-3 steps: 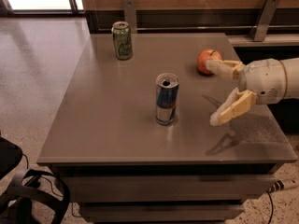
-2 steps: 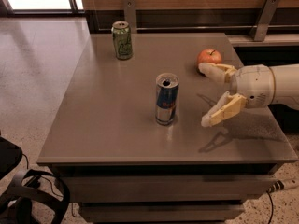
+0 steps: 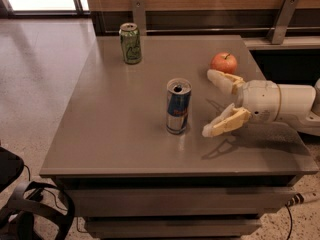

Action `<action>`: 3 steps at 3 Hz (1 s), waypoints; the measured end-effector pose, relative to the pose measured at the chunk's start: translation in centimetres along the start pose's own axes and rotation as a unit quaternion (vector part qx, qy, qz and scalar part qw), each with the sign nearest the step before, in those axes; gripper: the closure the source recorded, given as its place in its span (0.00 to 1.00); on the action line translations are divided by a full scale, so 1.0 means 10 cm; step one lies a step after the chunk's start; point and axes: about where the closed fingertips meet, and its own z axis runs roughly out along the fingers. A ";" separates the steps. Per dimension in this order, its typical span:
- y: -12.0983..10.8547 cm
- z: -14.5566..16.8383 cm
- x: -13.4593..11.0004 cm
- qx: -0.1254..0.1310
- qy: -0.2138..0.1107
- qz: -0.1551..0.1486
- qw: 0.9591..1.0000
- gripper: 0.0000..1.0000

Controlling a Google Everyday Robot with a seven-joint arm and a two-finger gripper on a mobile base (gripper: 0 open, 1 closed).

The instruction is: Knock redbull can over

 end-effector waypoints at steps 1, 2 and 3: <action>0.01 0.07 -0.05 0.006 -0.014 -0.007 1.000 0.00; 0.05 0.36 -0.03 -0.008 -0.004 -0.006 1.000 0.00; 0.10 0.42 -0.04 -0.010 -0.005 -0.008 1.000 0.00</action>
Offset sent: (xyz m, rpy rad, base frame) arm 0.0000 0.0276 0.0087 0.0140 -0.0358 -0.0030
